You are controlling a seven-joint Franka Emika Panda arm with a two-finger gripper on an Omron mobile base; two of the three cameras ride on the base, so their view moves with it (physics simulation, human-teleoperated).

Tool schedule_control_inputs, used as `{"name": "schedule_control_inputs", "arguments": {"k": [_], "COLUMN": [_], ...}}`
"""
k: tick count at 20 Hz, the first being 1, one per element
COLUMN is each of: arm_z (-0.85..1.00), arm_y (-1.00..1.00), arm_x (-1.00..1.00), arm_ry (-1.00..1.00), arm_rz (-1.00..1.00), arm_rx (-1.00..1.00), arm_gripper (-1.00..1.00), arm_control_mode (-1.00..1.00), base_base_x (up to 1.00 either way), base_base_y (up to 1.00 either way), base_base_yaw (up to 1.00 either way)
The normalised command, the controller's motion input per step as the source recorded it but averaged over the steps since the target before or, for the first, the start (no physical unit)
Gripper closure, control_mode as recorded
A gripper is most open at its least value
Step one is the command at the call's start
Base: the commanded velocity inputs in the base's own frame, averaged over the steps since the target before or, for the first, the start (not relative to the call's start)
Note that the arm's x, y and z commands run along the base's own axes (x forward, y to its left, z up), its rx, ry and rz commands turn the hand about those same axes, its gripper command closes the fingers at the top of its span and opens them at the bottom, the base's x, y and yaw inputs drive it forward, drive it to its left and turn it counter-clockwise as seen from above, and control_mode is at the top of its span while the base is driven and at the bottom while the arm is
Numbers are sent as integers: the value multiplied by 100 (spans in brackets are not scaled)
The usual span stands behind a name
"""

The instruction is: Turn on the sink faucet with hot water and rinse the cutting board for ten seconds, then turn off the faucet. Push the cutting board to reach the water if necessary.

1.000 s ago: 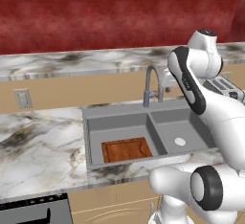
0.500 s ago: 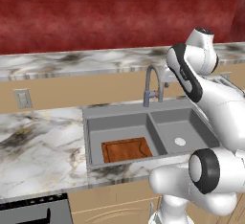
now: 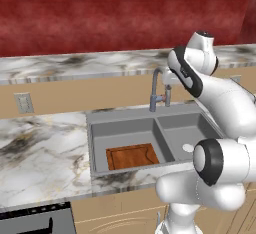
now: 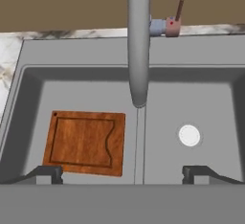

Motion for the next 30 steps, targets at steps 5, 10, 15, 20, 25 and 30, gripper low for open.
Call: {"name": "schedule_control_inputs", "arguments": {"k": [5,10,15,20,25,30], "arm_z": [-8,0,-3,-16,-18,-9], "arm_y": [0,0,0,0,0,-11], "arm_x": [26,13,11,26,34,17], "arm_ry": [0,0,-1,0,0,0], "arm_rz": [0,-2,0,0,0,0], "arm_rx": [0,0,0,0,0,0], "arm_gripper": [-100,-100,-100,-100,-100,-100], "arm_control_mode": [-100,-100,-100,-100,-100,-100], "base_base_x": [0,0,0,0,0,0], "base_base_y": [0,0,0,0,0,0], "base_base_yaw": [0,0,0,0,0,0]}}
